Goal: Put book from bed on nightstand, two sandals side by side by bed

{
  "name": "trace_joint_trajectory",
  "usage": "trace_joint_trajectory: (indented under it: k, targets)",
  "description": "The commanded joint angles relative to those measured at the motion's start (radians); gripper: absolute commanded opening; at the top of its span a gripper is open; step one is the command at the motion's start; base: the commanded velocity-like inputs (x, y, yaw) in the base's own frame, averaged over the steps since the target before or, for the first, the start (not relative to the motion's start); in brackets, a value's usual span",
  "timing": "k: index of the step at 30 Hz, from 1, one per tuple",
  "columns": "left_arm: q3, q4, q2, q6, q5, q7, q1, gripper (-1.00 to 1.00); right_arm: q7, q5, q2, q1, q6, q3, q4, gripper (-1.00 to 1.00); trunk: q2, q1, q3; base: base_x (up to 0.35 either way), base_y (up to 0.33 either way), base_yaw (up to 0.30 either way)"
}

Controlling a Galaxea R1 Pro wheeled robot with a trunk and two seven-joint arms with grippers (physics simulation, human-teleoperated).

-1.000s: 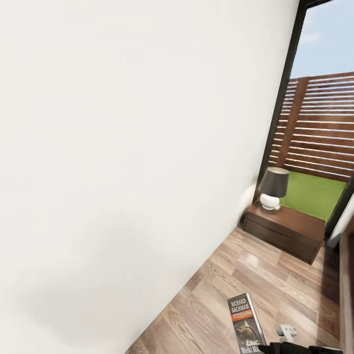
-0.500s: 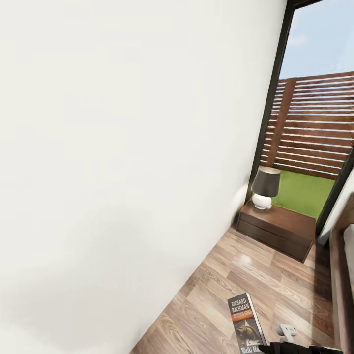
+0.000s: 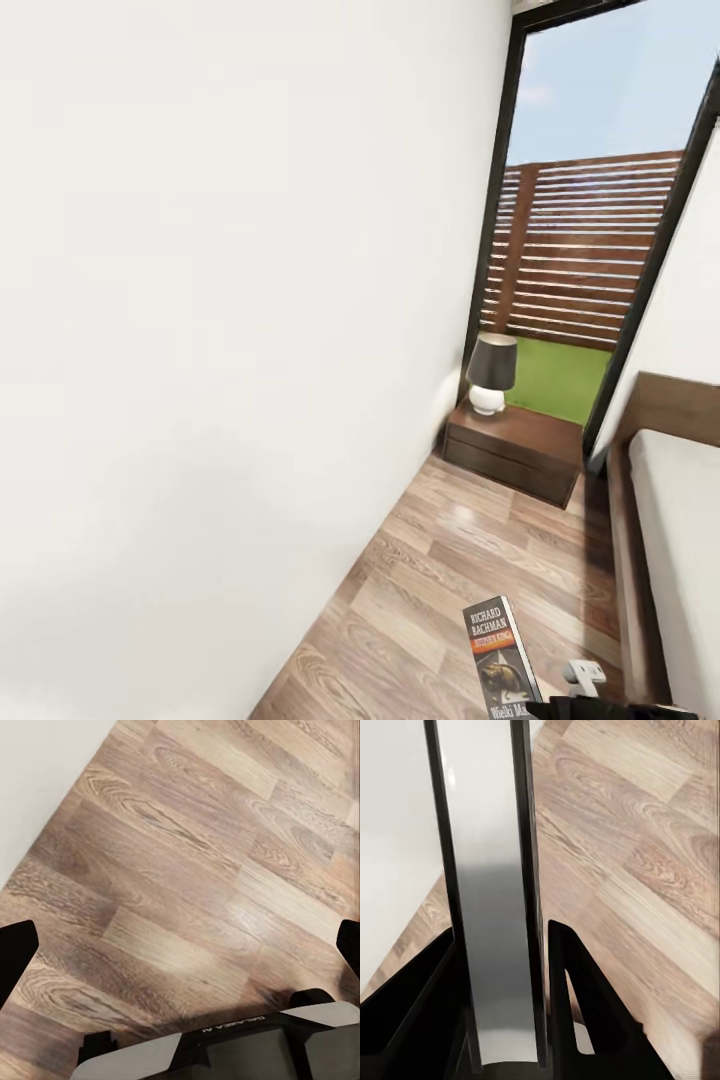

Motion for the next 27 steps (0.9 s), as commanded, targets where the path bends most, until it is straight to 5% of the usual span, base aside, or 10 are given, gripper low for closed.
trace_joint_trajectory:
  k: [1,18,27]
  targets:
    - [0.009,0.001,0.000,-0.004,-0.010,-0.002,0.000,1.00,0.003,-0.010,0.000,-0.001,0.011,-0.003,0.000,-1.00,-0.001,0.000,-0.001,0.000,0.000,-0.283]
    - [0.009,0.001,0.000,-0.004,-0.011,-0.002,0.000,1.00,0.003,-0.010,0.000,-0.001,0.011,-0.003,0.000,-1.00,-0.001,0.000,-0.001,0.001,0.000,-0.280]
    - [0.008,0.001,0.000,-0.004,-0.011,-0.002,0.000,1.00,0.003,-0.009,0.000,-0.001,0.011,-0.003,0.000,-1.00,-0.001,0.000,-0.001,0.193,0.000,-0.058]
